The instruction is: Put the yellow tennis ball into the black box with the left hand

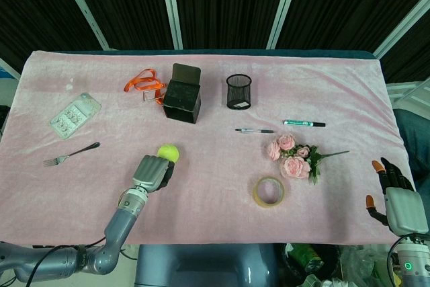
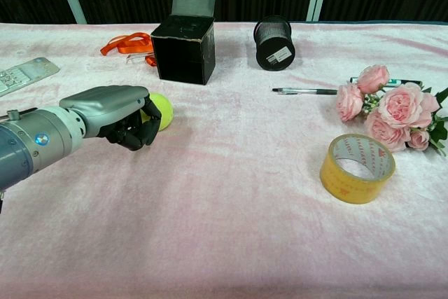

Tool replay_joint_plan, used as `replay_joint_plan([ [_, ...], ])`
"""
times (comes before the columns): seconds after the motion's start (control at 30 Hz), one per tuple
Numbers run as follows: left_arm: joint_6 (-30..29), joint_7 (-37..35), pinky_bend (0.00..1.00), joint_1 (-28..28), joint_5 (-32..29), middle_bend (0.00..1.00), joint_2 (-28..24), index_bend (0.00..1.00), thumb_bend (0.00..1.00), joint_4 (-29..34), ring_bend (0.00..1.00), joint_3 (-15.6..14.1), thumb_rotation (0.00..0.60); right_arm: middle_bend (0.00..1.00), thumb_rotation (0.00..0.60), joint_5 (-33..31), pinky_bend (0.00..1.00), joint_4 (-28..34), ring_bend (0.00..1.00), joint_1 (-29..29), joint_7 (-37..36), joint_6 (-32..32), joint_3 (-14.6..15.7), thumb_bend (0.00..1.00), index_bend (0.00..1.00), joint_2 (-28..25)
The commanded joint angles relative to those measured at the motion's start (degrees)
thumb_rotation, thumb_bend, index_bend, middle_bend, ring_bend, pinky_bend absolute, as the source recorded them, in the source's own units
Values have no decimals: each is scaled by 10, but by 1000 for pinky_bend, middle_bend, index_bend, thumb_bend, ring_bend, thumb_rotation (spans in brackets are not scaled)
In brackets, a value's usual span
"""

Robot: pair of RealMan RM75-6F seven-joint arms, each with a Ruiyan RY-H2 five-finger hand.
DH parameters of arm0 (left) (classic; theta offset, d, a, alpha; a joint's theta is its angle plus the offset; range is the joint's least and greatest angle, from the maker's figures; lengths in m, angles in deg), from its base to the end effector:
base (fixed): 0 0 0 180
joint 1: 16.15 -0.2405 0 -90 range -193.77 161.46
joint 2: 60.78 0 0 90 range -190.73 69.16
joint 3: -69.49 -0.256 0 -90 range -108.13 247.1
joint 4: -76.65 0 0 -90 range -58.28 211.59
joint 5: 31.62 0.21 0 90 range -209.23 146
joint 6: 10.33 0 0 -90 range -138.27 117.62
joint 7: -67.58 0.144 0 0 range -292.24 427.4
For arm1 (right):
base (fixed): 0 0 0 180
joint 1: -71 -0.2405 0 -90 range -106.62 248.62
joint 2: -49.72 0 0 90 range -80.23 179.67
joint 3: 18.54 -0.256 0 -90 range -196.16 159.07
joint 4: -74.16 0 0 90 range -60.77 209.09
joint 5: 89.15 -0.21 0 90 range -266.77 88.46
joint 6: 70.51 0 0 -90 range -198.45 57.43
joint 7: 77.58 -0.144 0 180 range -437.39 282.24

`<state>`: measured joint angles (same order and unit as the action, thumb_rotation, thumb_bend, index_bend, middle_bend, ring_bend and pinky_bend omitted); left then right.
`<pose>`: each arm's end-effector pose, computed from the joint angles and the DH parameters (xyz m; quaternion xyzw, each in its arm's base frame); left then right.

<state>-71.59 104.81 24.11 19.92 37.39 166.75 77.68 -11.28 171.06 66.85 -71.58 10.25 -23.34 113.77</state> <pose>-0.1349 0.2946 -0.0668 -0.7438 -0.4161 -0.3114 0.4204 -0.3168 -0.1815 0.1531 0.5661 -0.4301 0.3419 0.6145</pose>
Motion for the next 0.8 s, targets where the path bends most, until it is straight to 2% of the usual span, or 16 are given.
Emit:
replay_joint_plan([
  [0.03, 1, 1, 1000, 2, -2, 992, 1, 837, 738, -2, 992, 0, 600, 0, 600, 0, 167, 0, 53, 0, 0, 0, 0, 424, 24, 0],
  [0.8, 32, -38, 1000, 11, 12, 992, 20, 837, 738, -64, 991, -9, 600, 0, 600, -1, 167, 1, 53, 1, -1, 2, 0, 424, 24, 0],
])
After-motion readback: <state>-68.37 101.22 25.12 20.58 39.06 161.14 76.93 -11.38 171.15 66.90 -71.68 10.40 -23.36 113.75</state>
